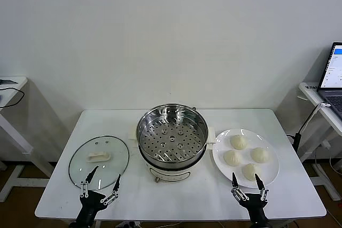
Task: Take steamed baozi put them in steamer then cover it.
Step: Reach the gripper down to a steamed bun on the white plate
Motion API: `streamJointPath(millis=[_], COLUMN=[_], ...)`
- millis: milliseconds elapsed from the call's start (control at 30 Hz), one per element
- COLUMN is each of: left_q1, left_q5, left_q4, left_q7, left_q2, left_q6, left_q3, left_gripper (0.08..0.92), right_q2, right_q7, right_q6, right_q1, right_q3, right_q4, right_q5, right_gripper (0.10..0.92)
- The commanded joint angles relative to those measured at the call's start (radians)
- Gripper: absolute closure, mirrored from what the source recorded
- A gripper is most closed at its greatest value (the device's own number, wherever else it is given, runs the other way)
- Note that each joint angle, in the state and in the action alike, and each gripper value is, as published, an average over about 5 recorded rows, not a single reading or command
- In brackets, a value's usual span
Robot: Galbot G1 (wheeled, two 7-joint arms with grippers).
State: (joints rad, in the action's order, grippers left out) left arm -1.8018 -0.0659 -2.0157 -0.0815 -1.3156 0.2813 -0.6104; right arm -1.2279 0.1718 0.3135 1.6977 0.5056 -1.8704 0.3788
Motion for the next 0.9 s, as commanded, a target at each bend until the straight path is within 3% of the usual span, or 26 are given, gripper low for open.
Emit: streamJointPath(millis=[33,267,400,567,700,900], left_q1=[-0.018,-0.027,-0.03,-0.032,-0.036,-0.037], left_q5=[0.007,-0.004,-0.007,-0.007,-0.007,-0.007], left_q4=[-0.025,-0.042,-0.05,-0.052,-0.055,-0.057], left_q7=[-0.003,-0.005,-0.007,-0.005,-0.005,-0.005], left_q2=[0.0,-0.002,-0.002,-0.005,-0.007,-0.009], left_q6=[0.007,0.027,0.03,0.029,0.025,0.025], left_q3=[0.007,0.001,-0.004,-0.006,-0.007,-0.012], left_gripper=[0.177,0.177,0.177,0.177,0.177,0.177], right_q2=[0.031,0.161,0.243,0.315,0.396,0.537], right_q7=[0.058,0.117,0.114,0.009,-0.226,-0.794], right_q6=[-0.094,-0.279,-0.329,-0.365,-0.424,-0.39], right_q1=[-0.094,-0.407,-0.66,-0.949,-1.108,-1.262], right_q3=[0.012,0.008,-0.06,-0.205,-0.33,-0.564], right_q4=[-0.008,0.063,0.232,0.489,0.65,0.764], right_q5=[0.027,0.15,0.243,0.336,0.356,0.185], right_gripper=[0.203,0.203,0.203,0.203,0.203,0.203])
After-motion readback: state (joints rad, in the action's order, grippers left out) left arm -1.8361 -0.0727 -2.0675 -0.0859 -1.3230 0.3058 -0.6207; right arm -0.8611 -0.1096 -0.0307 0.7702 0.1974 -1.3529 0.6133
